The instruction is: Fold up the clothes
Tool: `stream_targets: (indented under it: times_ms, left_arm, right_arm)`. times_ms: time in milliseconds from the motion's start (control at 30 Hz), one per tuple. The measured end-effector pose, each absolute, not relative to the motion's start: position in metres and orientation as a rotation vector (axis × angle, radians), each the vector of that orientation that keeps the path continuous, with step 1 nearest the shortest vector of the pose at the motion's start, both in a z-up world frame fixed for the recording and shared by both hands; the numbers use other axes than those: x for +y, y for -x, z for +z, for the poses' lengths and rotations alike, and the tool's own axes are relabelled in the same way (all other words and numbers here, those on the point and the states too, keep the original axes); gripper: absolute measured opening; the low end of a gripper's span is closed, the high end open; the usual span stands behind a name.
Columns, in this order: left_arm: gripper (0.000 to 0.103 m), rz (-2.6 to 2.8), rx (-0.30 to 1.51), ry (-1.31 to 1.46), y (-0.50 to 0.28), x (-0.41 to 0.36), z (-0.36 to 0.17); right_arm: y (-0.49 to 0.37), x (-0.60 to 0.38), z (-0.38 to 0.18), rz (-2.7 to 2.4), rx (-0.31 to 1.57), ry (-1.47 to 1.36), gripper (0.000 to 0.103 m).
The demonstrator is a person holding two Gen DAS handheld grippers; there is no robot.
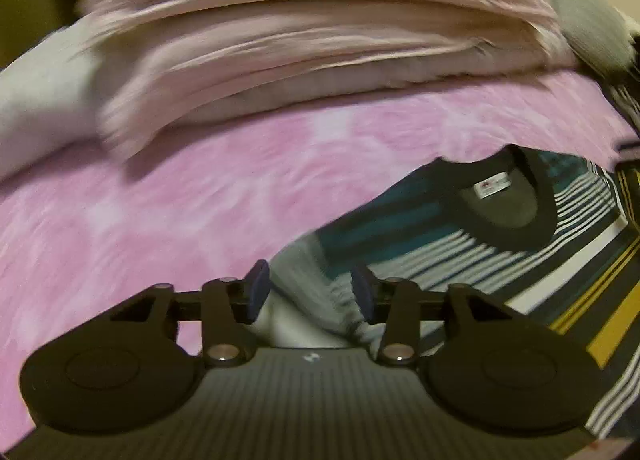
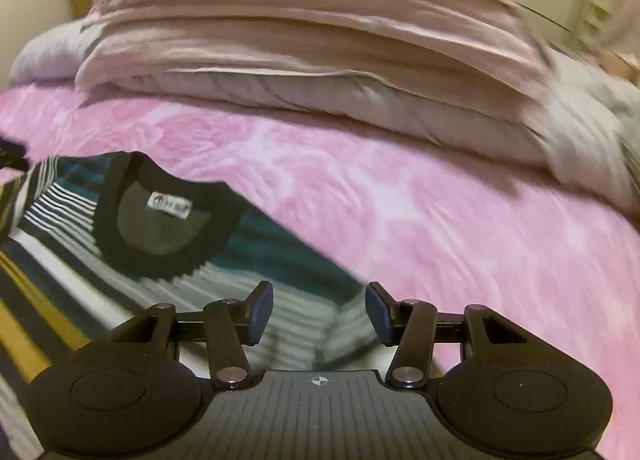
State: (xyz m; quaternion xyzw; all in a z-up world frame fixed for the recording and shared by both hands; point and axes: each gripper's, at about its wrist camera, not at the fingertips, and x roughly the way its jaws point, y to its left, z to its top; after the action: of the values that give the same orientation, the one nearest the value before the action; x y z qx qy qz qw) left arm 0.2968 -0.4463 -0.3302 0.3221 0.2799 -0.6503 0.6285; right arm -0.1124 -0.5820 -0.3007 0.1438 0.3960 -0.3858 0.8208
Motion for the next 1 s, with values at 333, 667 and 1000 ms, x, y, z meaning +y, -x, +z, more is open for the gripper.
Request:
stream_targets:
  times_ms: [333,667,1000]
  left_arm:
    - [0.007,-1.558,0.686,-0.850,-0.278,-0.505,-0.377]
    - [0.010,-1.378,0.471,-0.840,-0.239,-0.545,-0.375]
    - [0.031,-1.261,0.518,-0.651,-0.243,-0.449,-0.335]
  right_arm:
    - [0.092,-0.624,-0.350,-0.680,0.861,-0.350,0.002]
    - [0.071,-0.657,-0.361,-0.900,0.909,-0.154,0.006]
    - [0.161,-0.537,-0.302,-0.892,0.769,-0.404,0.055]
